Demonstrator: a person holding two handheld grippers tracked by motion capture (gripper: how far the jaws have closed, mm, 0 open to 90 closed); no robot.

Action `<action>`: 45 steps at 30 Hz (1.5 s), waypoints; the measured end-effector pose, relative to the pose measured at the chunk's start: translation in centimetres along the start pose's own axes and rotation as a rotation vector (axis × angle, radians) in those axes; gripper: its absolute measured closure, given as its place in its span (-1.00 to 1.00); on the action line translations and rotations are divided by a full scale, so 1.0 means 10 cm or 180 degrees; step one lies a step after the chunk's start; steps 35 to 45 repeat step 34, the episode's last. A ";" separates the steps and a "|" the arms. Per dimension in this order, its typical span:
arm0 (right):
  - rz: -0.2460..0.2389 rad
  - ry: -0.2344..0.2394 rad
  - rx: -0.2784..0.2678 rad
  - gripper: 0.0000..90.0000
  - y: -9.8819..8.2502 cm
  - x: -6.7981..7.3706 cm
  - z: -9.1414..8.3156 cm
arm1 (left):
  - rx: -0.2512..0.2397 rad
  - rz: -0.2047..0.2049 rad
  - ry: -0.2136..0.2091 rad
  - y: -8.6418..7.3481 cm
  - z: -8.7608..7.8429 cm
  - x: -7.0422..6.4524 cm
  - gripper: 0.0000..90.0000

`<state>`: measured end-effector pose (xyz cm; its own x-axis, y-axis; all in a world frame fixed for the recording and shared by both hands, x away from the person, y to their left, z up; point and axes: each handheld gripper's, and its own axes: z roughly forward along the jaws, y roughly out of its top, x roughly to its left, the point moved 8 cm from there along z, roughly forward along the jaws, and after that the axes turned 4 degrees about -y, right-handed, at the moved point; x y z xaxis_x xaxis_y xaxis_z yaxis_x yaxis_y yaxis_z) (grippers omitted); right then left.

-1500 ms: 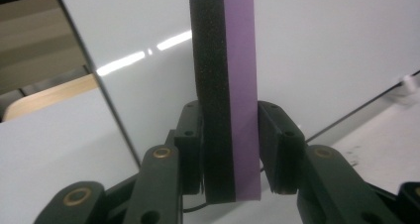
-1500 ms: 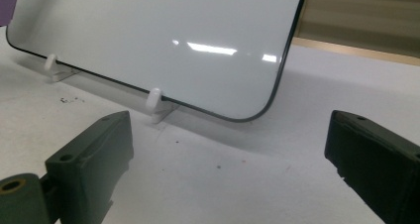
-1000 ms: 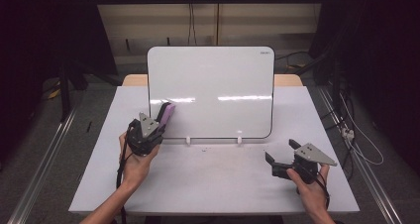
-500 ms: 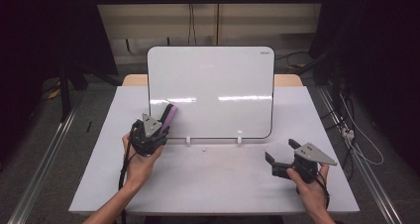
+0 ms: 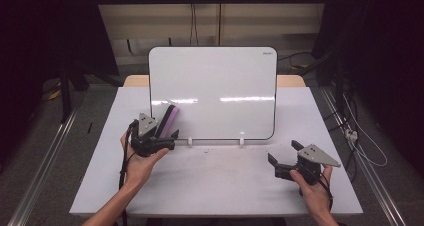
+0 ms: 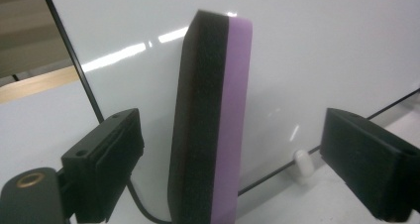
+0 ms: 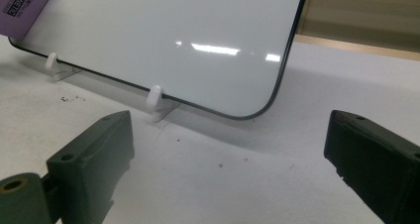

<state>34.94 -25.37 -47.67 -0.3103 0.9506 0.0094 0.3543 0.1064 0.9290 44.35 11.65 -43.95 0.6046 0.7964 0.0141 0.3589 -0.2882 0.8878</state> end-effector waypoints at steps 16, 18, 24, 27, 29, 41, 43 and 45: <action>-0.0037 -0.0017 -0.0003 -0.89 0.00 0.00 -0.02 | -0.0096 -0.0071 -0.0222 -0.11 -0.35 -0.08 -0.87; -0.0038 -0.0012 0.0002 -0.89 -0.01 0.00 -0.02 | -0.0079 -0.0080 -0.0202 -0.16 -0.41 -0.07 -0.87; -0.0038 -0.0025 0.0003 -0.88 -0.02 -0.01 -0.04 | -0.0024 -0.0098 -0.0102 -0.37 -0.58 -0.03 -0.88; -0.0044 -0.0035 0.0023 -0.88 -0.03 -0.02 -0.03 | -0.0062 -0.0144 0.0015 -0.46 -0.63 0.02 -0.89; -0.0057 -0.0035 0.0032 -0.88 -0.04 -0.02 -0.02 | -0.0085 -0.0201 0.0057 -0.50 -0.65 0.05 -0.90; -0.0085 -0.0024 0.0030 -0.88 -0.04 -0.01 0.00 | -0.0109 -0.0310 0.0062 -0.57 -0.69 0.08 -0.90; -0.0085 -0.0024 0.0030 -0.88 -0.04 -0.01 0.00 | -0.0109 -0.0310 0.0062 -0.57 -0.69 0.08 -0.90; -0.0085 -0.0024 0.0030 -0.88 -0.04 -0.01 0.00 | -0.0109 -0.0310 0.0062 -0.57 -0.69 0.08 -0.90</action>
